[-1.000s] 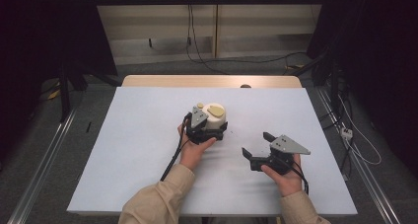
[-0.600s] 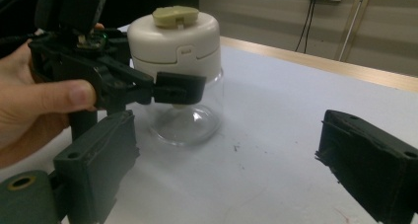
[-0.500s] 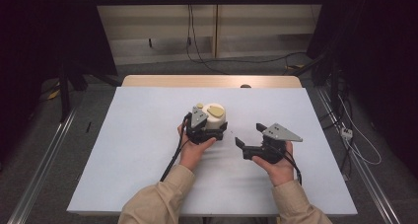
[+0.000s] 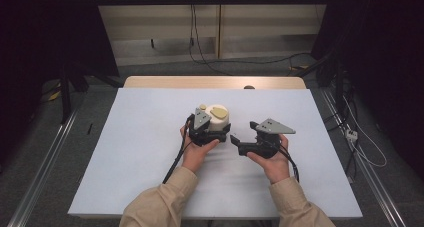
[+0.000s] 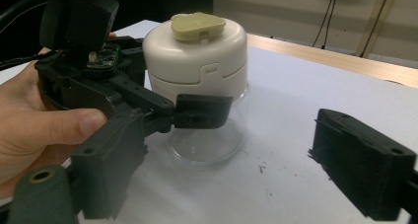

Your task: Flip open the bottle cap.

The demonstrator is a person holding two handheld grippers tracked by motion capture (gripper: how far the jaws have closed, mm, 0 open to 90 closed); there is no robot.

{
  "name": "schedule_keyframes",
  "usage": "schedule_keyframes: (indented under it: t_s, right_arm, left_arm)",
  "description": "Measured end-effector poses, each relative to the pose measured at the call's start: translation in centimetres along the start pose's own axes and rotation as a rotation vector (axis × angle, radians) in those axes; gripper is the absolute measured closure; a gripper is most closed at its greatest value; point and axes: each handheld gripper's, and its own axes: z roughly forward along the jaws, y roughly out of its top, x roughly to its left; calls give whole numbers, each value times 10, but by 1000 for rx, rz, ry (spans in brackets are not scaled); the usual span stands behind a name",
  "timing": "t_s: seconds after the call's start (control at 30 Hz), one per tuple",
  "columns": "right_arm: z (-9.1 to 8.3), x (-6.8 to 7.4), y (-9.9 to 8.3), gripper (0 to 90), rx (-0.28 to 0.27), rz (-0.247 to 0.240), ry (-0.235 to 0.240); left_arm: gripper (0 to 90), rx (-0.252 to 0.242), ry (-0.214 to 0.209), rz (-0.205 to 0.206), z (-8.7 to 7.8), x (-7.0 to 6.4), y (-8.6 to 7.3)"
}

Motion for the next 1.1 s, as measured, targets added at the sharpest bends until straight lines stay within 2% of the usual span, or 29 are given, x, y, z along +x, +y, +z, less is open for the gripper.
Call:
schedule_keyframes:
  t_s: [0.07, 0.3, 0.43, 0.5, 0.63, 0.73, 0.87, 1.1]
  right_arm:
    - [2, 1, 1, 165, 3, 3, 2]
    - [6, -1, 7, 369, -11, 13, 26]
    - [9, 1, 12, 471, -6, -8, 50]
    - [11, 2, 13, 521, -13, -13, 48]
    - [14, 3, 16, 563, 0, -35, 62]
    - [15, 2, 17, 608, -9, -22, 44]
    - [18, 2, 18, 658, 9, -29, 44]
    - [24, 2, 21, 752, 31, -6, 52]
  left_arm:
    - [52, 0, 0, 0, 0, 0, 0]
    - [51, 2, 1, 6, 0, 0, 0]
    - [51, -1, 2, -3, 0, 0, 0]
    - [52, -1, 2, -2, 0, 0, 0]
    - [52, 0, 3, -1, 0, 0, 0]
    - [52, 4, 1, 5, 0, 0, 0]
    - [51, 4, -1, 9, 0, 1, 0]
    - [51, 2, 5, 1, 0, 0, 0]
